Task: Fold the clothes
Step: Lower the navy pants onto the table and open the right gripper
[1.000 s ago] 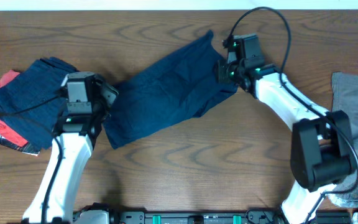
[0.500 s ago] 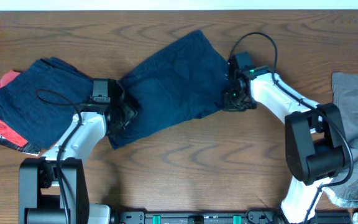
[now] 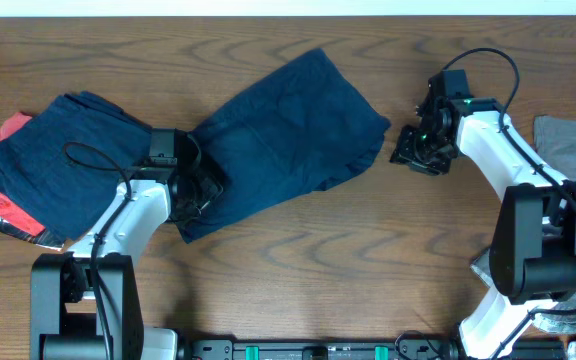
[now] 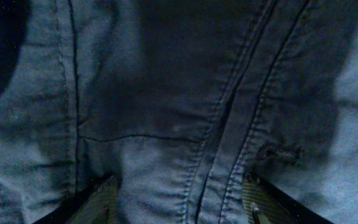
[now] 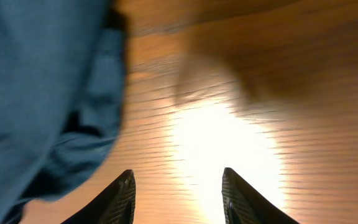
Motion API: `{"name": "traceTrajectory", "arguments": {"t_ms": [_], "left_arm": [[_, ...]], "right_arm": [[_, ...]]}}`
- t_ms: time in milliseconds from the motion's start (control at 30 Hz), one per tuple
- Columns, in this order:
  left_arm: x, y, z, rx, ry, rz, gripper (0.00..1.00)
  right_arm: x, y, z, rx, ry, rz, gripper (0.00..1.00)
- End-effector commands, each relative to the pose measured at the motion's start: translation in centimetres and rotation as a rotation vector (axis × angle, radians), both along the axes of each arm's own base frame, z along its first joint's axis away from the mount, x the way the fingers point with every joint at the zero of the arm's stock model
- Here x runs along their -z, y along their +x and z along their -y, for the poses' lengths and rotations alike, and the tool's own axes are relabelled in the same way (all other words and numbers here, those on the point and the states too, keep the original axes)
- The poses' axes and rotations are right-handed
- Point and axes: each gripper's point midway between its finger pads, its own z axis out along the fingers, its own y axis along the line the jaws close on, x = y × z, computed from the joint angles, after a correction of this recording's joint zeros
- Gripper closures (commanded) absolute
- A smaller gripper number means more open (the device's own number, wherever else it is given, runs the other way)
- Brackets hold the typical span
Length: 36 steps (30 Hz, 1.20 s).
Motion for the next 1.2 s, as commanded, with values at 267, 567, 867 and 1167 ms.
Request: {"name": "traceTrajectory", "arguments": {"t_ms": [267,567,867,1167], "left_arm": [[0.3,-0.9,0.2,0.02,-0.008,-0.03,0.34],[0.3,-1.0,0.2,0.02,-0.007,-0.036,0.34],[0.6,-2.5,0.1,0.02,-0.004,-0.098,0.34],[2.0,-4.8,-0.5,0.095,0.041,-0.154,0.44]], "right_arm": [[2.5,0.7,-2.4,-0.017,0.006,0.082,0.62],[3.4,3.6,-4.6,-0.055,0.008,0.215,0.64],[6.2,3.6,-3.5,-0.044,-0.103,0.192,0.99],[4.7,5.5,4.0,0.149,-0.295,0.24,0.99]]}}
